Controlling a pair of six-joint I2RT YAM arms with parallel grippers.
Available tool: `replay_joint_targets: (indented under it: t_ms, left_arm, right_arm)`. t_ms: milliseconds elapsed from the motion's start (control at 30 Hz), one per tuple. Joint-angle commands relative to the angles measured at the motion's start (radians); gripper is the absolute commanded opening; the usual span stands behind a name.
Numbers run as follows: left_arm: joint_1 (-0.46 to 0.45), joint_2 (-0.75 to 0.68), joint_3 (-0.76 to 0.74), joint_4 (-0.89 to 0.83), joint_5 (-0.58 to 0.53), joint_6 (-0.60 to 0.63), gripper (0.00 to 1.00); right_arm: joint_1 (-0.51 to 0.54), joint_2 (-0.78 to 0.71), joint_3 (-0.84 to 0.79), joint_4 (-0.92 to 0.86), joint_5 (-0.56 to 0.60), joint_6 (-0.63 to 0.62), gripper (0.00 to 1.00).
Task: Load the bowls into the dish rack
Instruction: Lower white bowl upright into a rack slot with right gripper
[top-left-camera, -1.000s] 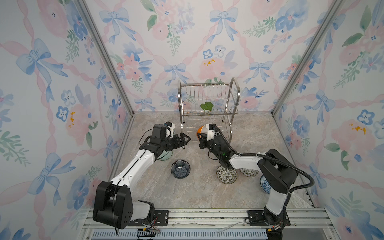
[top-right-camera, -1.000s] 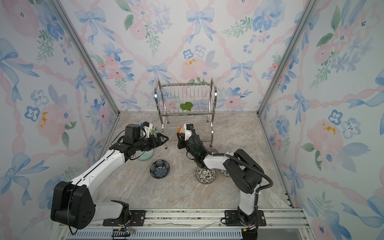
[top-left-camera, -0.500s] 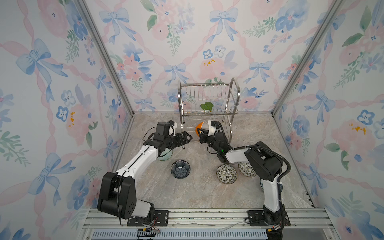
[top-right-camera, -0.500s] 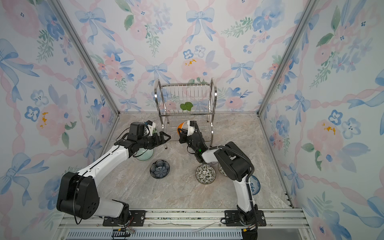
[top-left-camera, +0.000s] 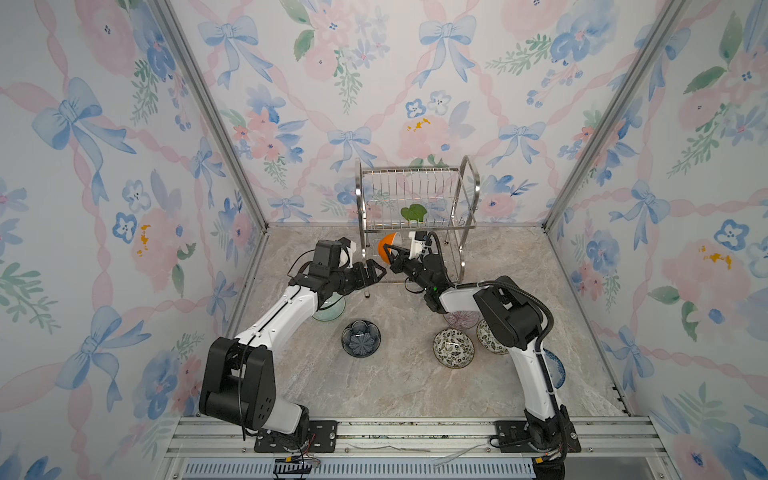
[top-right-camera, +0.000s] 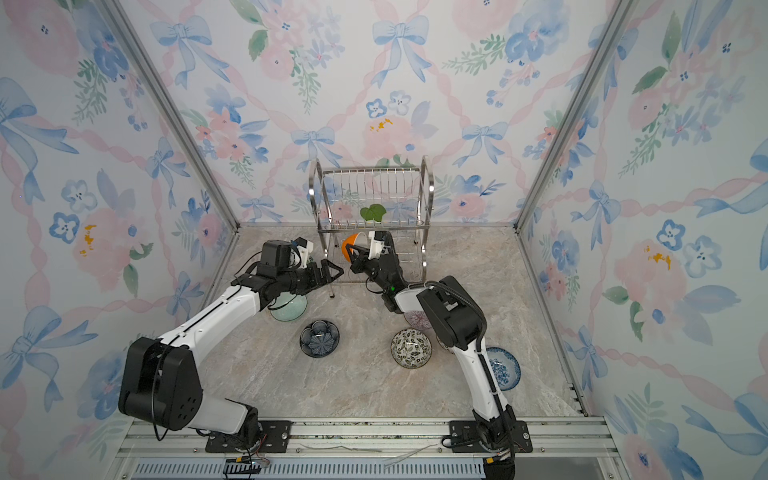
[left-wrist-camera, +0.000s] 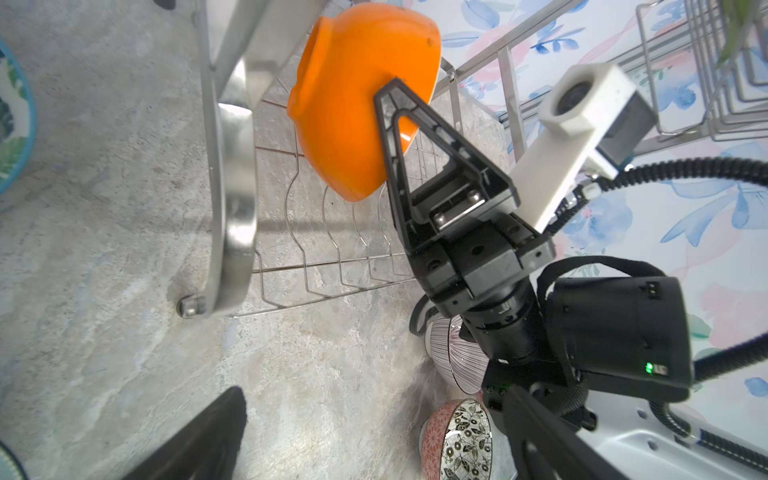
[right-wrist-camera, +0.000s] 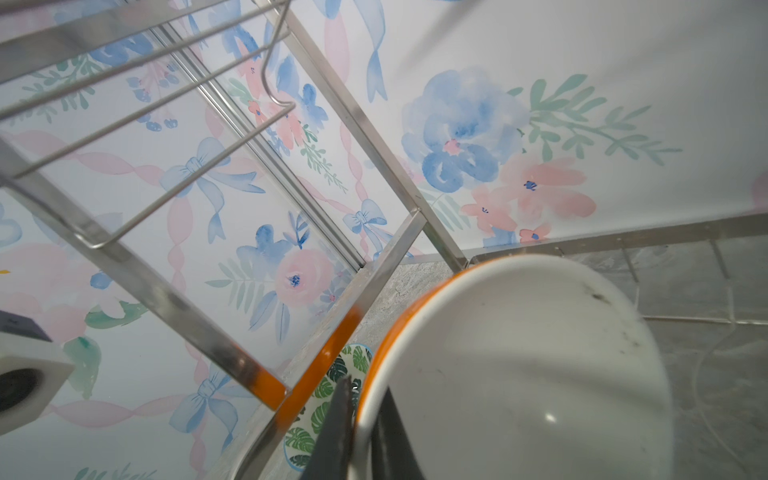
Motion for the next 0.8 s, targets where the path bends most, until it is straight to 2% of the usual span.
replay_joint_targets:
  t_ms: [0, 400, 767]
  left_arm:
    - [-0.005, 0.016, 0.018, 0.012, 0.013, 0.031, 0.98]
    - [-0.005, 0.021, 0.017, 0.011, 0.001, 0.043, 0.98]
    - [-0.004, 0.028, 0.023, 0.012, 0.005, 0.047, 0.98]
  right_arm:
    - [-0.007, 0.027, 0.07, 0.085, -0.03, 0.038, 0.0]
    - [-0.027, 0.144, 0.216, 0.084, -0.052, 0.147, 0.0]
    - [-0.024, 0.213, 0.324, 0.044, -0.067, 0.181, 0.0]
